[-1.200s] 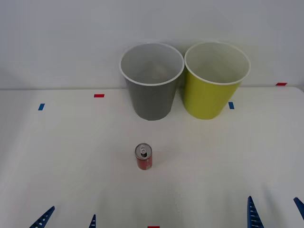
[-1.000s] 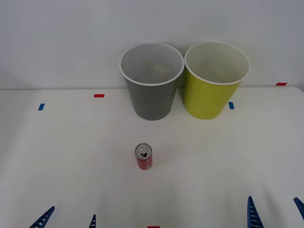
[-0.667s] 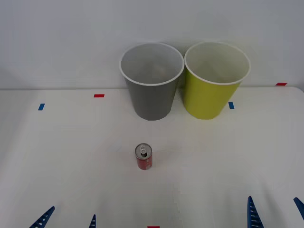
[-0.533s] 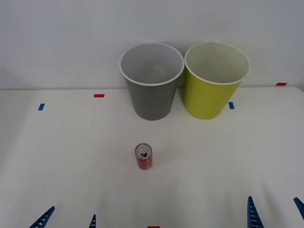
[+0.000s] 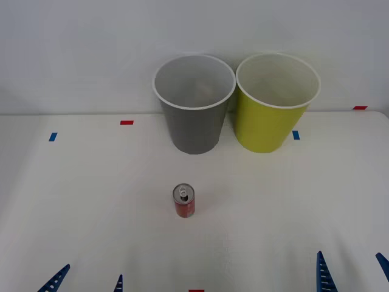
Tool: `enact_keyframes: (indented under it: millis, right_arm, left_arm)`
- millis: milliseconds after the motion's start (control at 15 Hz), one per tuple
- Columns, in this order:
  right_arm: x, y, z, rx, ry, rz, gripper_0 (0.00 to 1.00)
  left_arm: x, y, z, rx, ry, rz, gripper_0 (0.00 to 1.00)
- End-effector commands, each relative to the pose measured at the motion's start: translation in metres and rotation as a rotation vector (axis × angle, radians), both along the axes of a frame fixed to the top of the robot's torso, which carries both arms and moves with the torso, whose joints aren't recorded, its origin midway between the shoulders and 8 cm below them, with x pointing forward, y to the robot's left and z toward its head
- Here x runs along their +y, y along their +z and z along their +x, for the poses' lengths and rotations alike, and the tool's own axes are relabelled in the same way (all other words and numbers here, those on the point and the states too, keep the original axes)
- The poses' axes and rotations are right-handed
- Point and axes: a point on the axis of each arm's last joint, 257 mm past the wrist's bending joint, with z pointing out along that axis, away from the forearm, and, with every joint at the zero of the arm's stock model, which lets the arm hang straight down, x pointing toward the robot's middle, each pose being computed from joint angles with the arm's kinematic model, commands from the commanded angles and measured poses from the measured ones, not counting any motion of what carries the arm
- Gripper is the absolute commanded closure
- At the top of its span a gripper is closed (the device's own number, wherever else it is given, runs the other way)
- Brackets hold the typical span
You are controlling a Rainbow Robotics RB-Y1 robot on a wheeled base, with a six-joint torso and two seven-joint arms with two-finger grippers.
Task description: Put cans in the gray bin and PET bottles in the light green bin.
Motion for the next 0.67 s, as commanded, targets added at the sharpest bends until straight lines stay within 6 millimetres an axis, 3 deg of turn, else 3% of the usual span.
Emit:
enact_keyframes:
  millis: [67,667]
  right_arm:
    - [0.0000,0.0000,0.0000,0.000,0.000,0.000,0.00]
    - [0.0000,0.0000,0.0000,0.000,0.000,0.000,0.00]
  left_arm:
    - [0.0000,0.0000,0.0000,0.000,0.000,0.000,0.00]
    - [0.0000,0.0000,0.0000,0.000,0.000,0.000,0.00]
